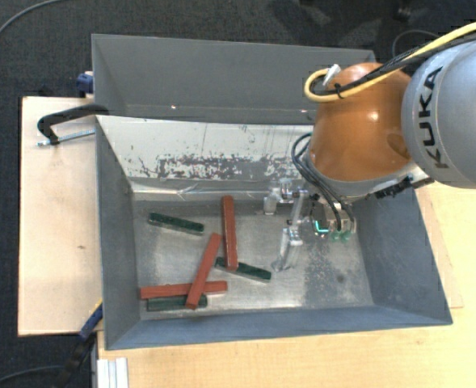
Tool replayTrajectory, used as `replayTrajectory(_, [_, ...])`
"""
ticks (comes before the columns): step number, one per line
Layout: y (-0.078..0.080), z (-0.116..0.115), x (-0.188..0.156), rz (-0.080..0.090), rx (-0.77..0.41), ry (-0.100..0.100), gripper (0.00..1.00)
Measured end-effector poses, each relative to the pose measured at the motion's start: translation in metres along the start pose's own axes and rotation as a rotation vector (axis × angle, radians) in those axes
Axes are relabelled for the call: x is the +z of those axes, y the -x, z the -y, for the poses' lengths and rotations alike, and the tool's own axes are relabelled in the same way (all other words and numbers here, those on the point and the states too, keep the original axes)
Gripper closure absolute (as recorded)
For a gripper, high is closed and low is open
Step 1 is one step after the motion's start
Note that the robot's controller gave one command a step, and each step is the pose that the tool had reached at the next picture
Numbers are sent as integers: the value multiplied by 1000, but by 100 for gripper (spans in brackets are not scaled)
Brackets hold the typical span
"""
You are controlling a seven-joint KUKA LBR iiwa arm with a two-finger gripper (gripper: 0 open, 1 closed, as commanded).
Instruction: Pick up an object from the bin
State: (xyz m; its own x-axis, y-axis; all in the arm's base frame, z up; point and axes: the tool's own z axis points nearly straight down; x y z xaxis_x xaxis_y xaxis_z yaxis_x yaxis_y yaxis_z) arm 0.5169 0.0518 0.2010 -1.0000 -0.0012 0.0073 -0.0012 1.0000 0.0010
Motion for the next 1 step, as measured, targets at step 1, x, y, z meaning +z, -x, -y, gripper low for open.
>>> replayTrajectory(1, [5,18,135,0,-12,-1,0])
